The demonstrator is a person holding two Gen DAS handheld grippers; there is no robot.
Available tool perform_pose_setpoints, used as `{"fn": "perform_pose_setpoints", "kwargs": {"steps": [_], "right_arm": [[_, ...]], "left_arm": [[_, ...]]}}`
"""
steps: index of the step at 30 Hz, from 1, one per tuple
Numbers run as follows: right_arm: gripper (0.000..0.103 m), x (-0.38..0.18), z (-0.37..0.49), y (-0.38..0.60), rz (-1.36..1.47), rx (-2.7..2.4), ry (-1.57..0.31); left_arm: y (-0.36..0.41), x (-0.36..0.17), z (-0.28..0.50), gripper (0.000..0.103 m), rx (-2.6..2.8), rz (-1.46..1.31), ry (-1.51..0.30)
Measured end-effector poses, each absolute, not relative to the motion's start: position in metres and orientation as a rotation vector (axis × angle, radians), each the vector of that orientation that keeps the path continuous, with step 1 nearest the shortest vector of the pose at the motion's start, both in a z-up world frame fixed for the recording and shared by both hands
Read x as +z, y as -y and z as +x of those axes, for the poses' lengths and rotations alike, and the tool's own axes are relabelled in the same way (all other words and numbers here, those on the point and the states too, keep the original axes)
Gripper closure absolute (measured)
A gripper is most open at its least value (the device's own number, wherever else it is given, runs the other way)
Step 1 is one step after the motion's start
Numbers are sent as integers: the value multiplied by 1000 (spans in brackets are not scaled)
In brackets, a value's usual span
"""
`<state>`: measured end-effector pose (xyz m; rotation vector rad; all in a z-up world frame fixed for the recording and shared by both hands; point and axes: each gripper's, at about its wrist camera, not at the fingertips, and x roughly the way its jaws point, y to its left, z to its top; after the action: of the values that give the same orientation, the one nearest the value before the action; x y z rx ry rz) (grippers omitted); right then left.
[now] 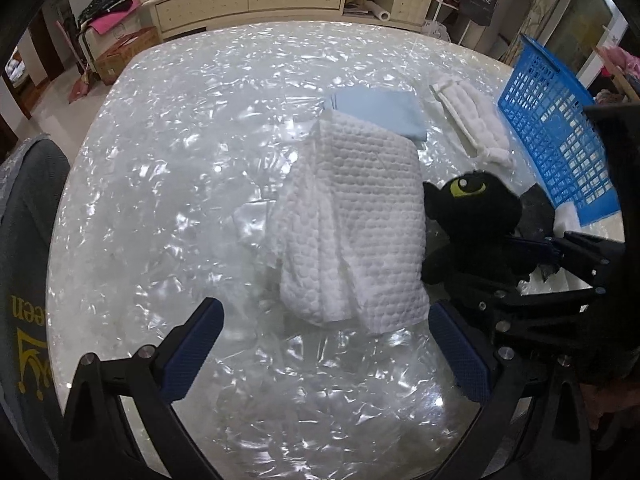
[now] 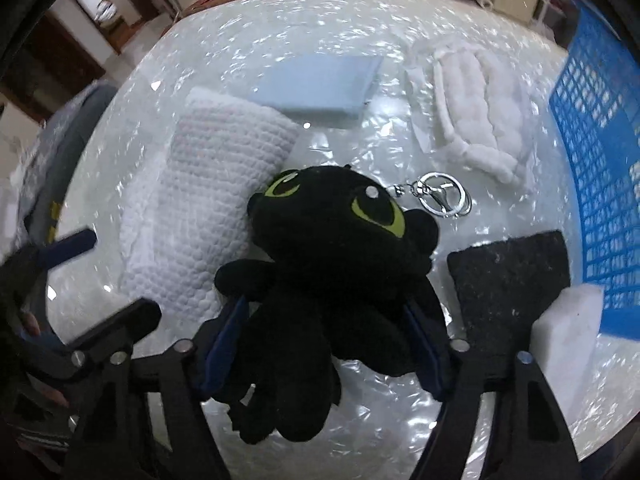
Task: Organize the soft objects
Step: 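Reach the right gripper to the black plush toy and grasp it, then carry the black plush toy into the blue basket while the left gripper grasps the white waffle towel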
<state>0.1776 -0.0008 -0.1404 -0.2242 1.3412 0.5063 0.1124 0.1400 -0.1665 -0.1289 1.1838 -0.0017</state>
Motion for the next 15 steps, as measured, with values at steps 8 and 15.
{"fn": "perform_pose_setpoints", "kwargs": {"steps": [8, 15], "right_arm": [[59, -132, 166, 8, -227, 544, -1297], [60, -96, 163, 33, -195, 550, -1238]], "left_arm": [[-137, -156, 105, 2, 5, -127, -1170], [-135, -126, 97, 2, 10, -125, -1118]]}}
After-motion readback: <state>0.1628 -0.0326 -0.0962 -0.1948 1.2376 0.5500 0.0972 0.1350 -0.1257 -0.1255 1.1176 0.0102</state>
